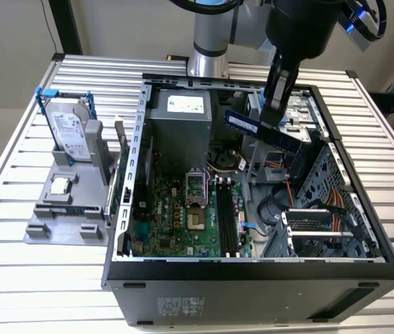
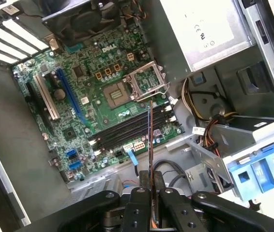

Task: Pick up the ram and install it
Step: 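Insert the ram into the slot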

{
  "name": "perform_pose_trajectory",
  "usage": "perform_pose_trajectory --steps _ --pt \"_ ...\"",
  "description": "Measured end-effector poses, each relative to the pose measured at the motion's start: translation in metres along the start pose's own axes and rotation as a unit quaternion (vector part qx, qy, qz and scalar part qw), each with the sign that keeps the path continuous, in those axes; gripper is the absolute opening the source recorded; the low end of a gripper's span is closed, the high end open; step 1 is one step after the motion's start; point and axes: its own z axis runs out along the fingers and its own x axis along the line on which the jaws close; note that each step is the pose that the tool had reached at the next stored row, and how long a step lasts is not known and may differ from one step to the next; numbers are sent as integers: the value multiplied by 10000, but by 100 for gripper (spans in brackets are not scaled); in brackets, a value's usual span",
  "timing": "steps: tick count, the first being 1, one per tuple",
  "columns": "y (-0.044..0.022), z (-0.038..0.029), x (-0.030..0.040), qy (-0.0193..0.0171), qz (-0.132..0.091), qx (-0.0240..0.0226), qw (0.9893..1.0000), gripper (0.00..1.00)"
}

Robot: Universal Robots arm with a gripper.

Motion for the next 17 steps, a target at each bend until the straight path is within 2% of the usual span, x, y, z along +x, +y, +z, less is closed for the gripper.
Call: perform_pose_trajectory --steps 8,17 --pt "0 0 0 -4 224 6 9997 0" --pt "0 0 0 -8 469 12 9989 0"
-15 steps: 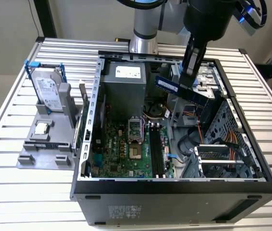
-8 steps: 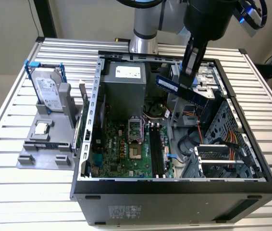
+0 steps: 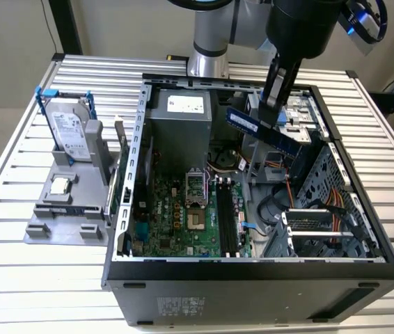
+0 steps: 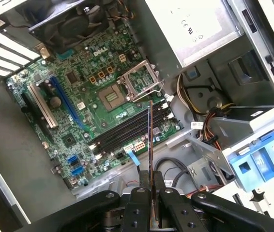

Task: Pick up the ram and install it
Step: 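Insert the ram into the slot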

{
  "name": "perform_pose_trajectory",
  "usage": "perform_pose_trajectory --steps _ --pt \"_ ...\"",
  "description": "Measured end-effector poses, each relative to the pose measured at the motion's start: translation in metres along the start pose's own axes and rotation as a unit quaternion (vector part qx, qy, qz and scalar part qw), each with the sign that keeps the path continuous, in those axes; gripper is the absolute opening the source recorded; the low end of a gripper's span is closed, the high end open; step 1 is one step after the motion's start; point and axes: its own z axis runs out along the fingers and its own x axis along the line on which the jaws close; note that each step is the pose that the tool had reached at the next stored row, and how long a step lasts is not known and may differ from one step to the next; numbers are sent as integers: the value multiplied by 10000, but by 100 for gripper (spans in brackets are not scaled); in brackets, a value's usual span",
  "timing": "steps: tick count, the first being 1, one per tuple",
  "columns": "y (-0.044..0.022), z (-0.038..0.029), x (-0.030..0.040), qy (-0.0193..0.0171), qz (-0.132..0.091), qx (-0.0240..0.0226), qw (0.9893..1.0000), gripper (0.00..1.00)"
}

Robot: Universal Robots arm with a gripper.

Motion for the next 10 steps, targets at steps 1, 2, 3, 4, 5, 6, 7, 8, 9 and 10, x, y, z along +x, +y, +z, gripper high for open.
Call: perform_pose_trajectory --steps 1,2,3,4,5,6,7,8,9,10 --pt "0 0 0 0 28 1 10000 0" --pt "0 0 0 -1 53 1 10000 0" --pt "0 0 0 -1 78 2 10000 0" --pt "0 0 0 -1 108 3 9999 0" --pt "0 0 0 -2 136 3 9999 0" --pt "0 -1 -1 -1 162 5 9999 0" --pt "0 0 0 -3 187 5 9998 0" --pt "-1 -1 -1 -2 217 6 9998 0" --pt "-1 0 -1 -4 246 6 9997 0" --pt "-1 -1 -1 -4 274 7 9996 0"
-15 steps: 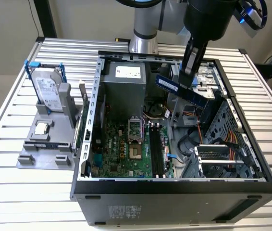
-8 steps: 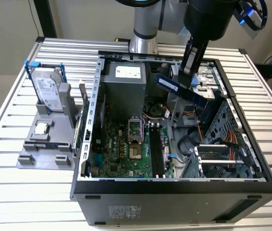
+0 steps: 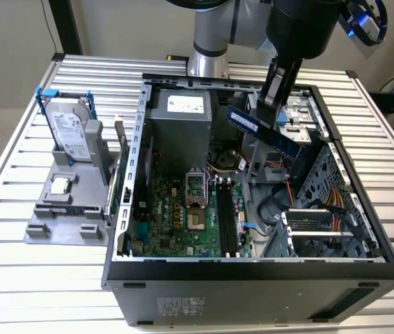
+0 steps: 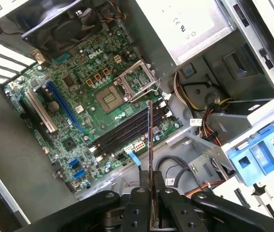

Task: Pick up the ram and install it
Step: 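Insert the ram into the slot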

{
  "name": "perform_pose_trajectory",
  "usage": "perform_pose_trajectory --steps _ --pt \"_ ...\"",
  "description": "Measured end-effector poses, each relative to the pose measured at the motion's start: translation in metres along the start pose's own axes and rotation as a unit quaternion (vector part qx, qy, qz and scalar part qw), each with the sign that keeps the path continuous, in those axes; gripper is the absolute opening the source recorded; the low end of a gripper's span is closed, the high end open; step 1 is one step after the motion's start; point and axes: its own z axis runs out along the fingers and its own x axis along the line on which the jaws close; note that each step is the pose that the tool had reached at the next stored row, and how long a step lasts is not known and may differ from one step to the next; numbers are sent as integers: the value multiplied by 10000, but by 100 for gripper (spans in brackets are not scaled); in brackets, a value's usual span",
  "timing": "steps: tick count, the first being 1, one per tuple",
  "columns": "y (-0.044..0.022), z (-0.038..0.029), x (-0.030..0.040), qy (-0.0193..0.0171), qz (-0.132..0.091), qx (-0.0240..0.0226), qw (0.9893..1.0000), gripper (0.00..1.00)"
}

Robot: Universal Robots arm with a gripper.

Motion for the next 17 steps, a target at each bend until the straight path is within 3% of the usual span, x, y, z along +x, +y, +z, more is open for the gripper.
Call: perform_pose_trajectory --steps 17 --pt "-9 0 -6 -7 445 11 9990 0"
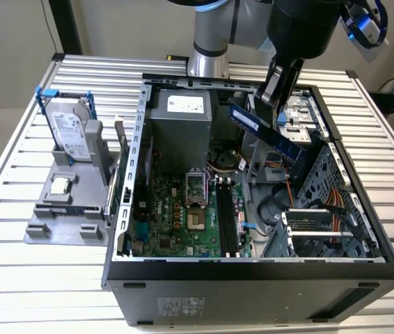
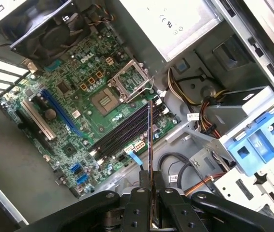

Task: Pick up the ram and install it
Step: 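Insert the ram into the slot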

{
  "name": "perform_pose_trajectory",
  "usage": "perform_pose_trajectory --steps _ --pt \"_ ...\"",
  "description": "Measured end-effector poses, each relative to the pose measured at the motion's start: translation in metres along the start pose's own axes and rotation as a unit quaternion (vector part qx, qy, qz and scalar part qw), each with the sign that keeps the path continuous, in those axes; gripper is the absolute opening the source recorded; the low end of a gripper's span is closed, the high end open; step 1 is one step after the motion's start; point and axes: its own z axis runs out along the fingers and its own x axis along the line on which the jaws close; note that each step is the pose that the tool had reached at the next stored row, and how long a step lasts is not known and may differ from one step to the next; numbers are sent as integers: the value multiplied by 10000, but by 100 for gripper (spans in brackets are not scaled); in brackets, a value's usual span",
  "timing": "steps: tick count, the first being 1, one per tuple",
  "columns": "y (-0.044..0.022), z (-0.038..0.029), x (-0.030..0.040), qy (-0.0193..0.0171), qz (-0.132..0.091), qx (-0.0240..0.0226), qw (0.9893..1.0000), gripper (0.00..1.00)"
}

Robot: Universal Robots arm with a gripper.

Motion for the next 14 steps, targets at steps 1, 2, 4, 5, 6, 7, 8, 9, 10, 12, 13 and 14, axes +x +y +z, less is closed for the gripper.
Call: perform_pose_trajectory --steps 1,2,4,5,6,7,8,9,10,12,13,14 --pt "0 0 0 -1 24 0 10000 0" --pt "0 0 0 -1 49 1 10000 0" --pt "-1 0 -1 -2 101 2 9999 0" --pt "-1 0 -1 -3 127 3 9999 0" --pt "-2 0 -1 -3 156 4 9999 0" --pt "-2 0 -2 -3 184 4 9998 0" --pt "-3 0 -2 -4 212 5 9998 0" --pt "-3 1 -3 -5 242 6 9997 0" --pt "-4 0 -3 -5 271 6 9996 0" --pt "-5 0 -4 -6 328 8 9995 0" --pt "-6 0 -5 -6 356 8 9994 0" --pt "-6 0 -5 -7 384 9 9993 0"
